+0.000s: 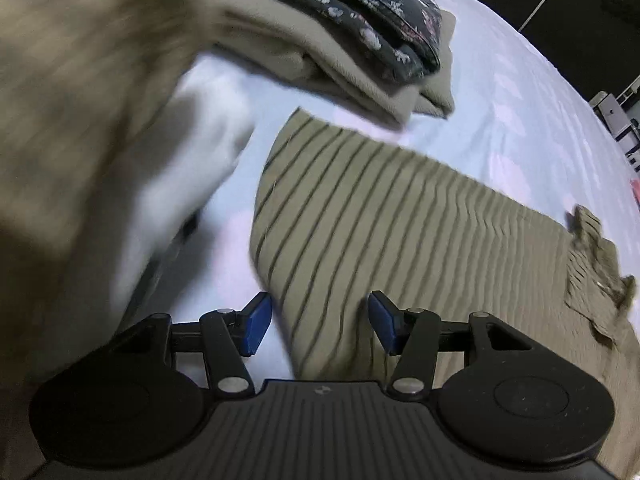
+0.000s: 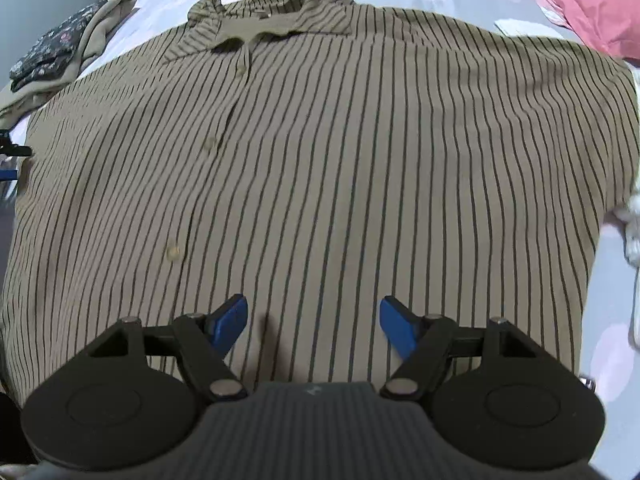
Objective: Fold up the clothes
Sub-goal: 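Grasp the shirt side edge with the left tool and lift it, then fold the held shirt side over toward the buttons, then open the left tool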
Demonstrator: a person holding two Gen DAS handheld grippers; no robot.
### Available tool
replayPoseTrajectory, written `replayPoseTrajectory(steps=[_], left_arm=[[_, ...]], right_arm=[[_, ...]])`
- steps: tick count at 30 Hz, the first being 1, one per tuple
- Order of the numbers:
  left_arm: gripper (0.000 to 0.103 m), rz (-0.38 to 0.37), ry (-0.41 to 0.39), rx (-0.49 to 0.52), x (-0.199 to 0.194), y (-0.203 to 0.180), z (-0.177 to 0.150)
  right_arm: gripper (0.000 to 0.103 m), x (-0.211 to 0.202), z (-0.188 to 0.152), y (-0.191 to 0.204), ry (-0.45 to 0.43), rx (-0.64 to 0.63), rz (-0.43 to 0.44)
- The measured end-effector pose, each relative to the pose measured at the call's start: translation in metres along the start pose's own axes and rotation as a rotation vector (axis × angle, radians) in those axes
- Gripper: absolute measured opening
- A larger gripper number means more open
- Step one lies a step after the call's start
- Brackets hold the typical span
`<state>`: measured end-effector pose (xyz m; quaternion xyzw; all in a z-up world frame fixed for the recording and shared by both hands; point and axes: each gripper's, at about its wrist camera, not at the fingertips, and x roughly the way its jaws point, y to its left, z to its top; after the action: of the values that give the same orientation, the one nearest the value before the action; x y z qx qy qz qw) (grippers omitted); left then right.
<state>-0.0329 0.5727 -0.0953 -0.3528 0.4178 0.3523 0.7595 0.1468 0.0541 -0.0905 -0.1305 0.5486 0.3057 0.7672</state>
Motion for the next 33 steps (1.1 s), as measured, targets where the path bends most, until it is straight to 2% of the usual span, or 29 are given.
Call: replayPoseTrajectory(steps=[2, 7, 8, 9, 11, 14, 15, 16, 22, 28, 33], left_arm=[[0.052, 0.025, -0.035, 0.022, 0.006, -0.004, 0.007], [0.053, 0.009, -0.095, -0.049, 0.019, -0.004, 0.019], [0.049, 0.009, -0.112, -0.048, 0.018, -0.005, 0.017], [0.036, 0.009, -0.128, -0.048, 0.016, -0.006, 0.015], [0.017, -0.005, -0.153, -0.026, 0.013, -0.01, 0.013], [0.011, -0.048, -0.2, -0.021, 0.0, -0.013, 0.013], [0.006, -0.054, -0.216, 0.0, -0.004, -0.016, 0.013], [0.004, -0.058, -0.231, 0.025, -0.009, -0.021, 0.014], [0.004, -0.154, -0.305, 0.207, -0.048, -0.066, 0.01], [0.004, -0.117, -0.296, 0.487, -0.054, -0.139, -0.017], [0.004, -0.111, -0.224, 0.583, -0.029, -0.179, -0.043]], right_arm=[[0.075, 0.004, 0.011, 0.002, 0.0, -0.008, 0.01], [0.076, 0.016, 0.026, 0.008, 0.006, -0.019, 0.044], [0.076, 0.018, 0.026, 0.008, 0.012, -0.014, 0.051], [0.076, 0.02, 0.026, 0.008, 0.022, -0.006, 0.057], [0.076, 0.023, 0.025, 0.007, 0.04, 0.011, 0.067], [0.076, 0.025, 0.022, 0.006, 0.056, 0.027, 0.077], [0.076, 0.024, 0.021, 0.006, 0.057, 0.03, 0.078], [0.076, 0.022, 0.021, 0.007, 0.057, 0.031, 0.083], [0.076, 0.008, 0.021, 0.016, 0.035, 0.004, 0.114], [0.076, 0.003, 0.022, 0.021, 0.024, -0.008, 0.117], [0.076, 0.002, 0.021, 0.02, 0.019, 0.002, 0.11]])
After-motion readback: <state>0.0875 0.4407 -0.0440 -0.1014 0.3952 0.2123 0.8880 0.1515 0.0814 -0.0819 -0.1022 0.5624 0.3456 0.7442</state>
